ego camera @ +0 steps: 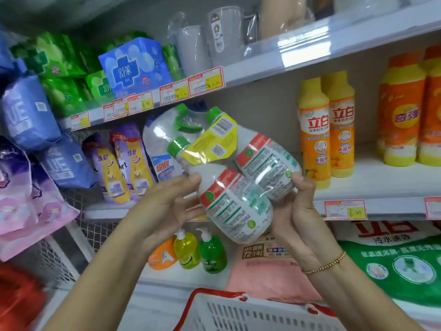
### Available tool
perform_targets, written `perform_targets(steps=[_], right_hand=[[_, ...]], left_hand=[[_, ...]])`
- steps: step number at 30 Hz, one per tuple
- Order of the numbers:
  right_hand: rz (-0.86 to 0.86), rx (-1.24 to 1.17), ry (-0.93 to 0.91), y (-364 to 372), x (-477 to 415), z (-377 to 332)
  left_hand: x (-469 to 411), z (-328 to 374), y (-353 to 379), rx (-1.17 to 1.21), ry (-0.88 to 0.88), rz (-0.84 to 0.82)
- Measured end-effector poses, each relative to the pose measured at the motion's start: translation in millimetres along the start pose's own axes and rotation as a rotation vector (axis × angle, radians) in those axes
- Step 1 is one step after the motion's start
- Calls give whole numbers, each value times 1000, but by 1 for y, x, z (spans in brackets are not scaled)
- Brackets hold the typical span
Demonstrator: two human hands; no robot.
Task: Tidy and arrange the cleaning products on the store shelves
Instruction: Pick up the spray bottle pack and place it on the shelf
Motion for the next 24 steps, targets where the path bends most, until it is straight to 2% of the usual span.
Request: perform_targets(steps=[3, 6, 7, 10, 11, 14, 16, 18, 20, 22, 24], right_hand=[[-29, -40, 149, 1, 1, 10], [36, 157, 206, -10, 1, -2], [61, 316, 173, -12, 1, -12], [199, 1034, -72, -8, 12, -46], [186, 1186, -119, 2, 20, -47], [-69, 1791, -113, 36, 39, -7], [-71, 1983, -153, 41, 44, 12], [-31, 1907, -236, 39, 44, 12], [6, 1701, -241, 32, 42, 0], [64, 1402, -137, 17, 42, -12], [45, 1070, 79, 4, 40, -9]], left_hand=[[0, 2, 4, 68, 67, -41], [2, 4, 0, -29, 76, 96], [3, 5, 0, -61, 88, 134], [9, 6, -1, -163, 139, 243], [11, 3, 0, -165, 130, 271], [16, -7, -1, -148, 72, 360], [20, -10, -2, -176, 64, 405], [22, -8, 0, -223, 86, 397], [24, -5, 8, -302, 114, 314], [25, 0, 19, -434, 147, 221], [26, 9, 24, -554, 184, 181]])
Point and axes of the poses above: each hand's wrist, its own x-axis away from the middle knuckle, its own y-axis out of the palm, z = x × y, the point moved 8 cm from there along -x, towards the middle knuckle, and after that the axes turned 2 degrees about x, right-handed, at the moved point
